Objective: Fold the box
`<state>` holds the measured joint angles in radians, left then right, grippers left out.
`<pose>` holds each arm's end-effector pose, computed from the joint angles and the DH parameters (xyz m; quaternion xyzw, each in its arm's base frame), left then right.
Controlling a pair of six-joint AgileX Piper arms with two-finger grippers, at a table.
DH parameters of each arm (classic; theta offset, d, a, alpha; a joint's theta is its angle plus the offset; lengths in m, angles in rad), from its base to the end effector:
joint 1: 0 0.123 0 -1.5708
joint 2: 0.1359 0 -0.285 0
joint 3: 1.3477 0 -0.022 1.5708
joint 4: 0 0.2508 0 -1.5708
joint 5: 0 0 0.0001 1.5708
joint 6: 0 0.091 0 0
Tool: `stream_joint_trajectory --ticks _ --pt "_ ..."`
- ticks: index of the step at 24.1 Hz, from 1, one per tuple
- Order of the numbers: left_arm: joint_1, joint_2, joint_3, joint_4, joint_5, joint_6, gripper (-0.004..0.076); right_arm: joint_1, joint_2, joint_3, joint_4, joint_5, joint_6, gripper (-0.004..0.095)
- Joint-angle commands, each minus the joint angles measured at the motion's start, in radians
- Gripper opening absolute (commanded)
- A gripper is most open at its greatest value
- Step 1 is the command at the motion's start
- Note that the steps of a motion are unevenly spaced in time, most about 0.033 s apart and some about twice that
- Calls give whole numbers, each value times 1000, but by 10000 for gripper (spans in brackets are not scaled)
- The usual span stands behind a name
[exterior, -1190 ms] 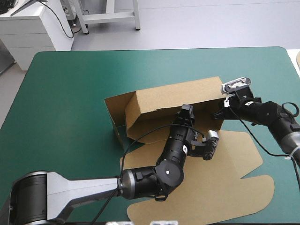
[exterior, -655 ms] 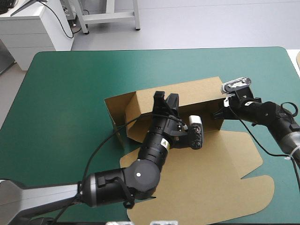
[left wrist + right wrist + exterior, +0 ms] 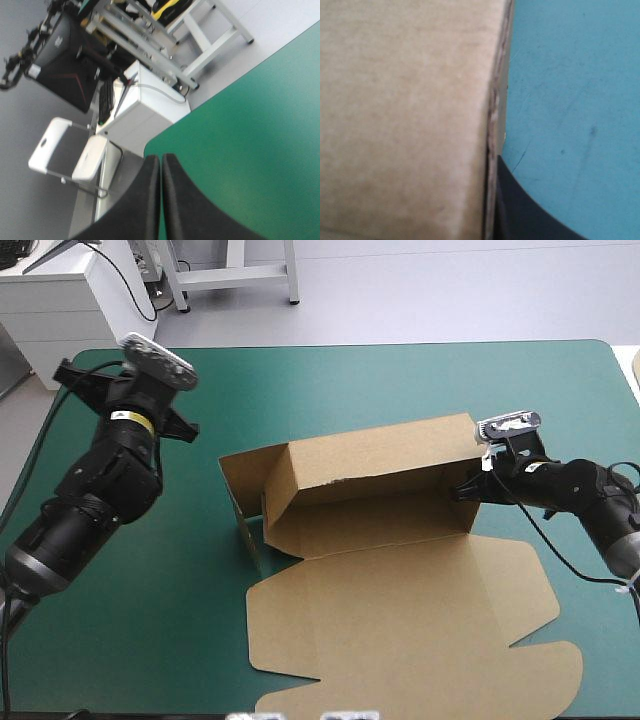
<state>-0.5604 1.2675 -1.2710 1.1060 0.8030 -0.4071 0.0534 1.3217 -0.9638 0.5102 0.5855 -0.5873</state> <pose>0.2563 -0.0917 0.4251 0.2332 0.7581 0.2739 0.5439 0.2749 0.0393 0.2977 -0.1447 0.9071 0.1077 0.3803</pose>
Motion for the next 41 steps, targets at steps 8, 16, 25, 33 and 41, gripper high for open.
stream_joint_trajectory --ticks 8,16,25,33,41 --pt "391 -44 -28 -368 -108 103 -4 3 2 -313 24 356 244 1" --pt "579 -44 -28 -826 -94 415 -4 3 161 -470 -27 621 321 2" --pt "582 -44 -28 -911 -53 413 -5 14 295 -470 -26 442 299 3" --pt "582 -38 -28 -945 38 441 -6 127 349 -469 -111 154 247 320" --pt "582 -38 -28 -941 101 460 -6 127 342 -622 -163 292 247 331"
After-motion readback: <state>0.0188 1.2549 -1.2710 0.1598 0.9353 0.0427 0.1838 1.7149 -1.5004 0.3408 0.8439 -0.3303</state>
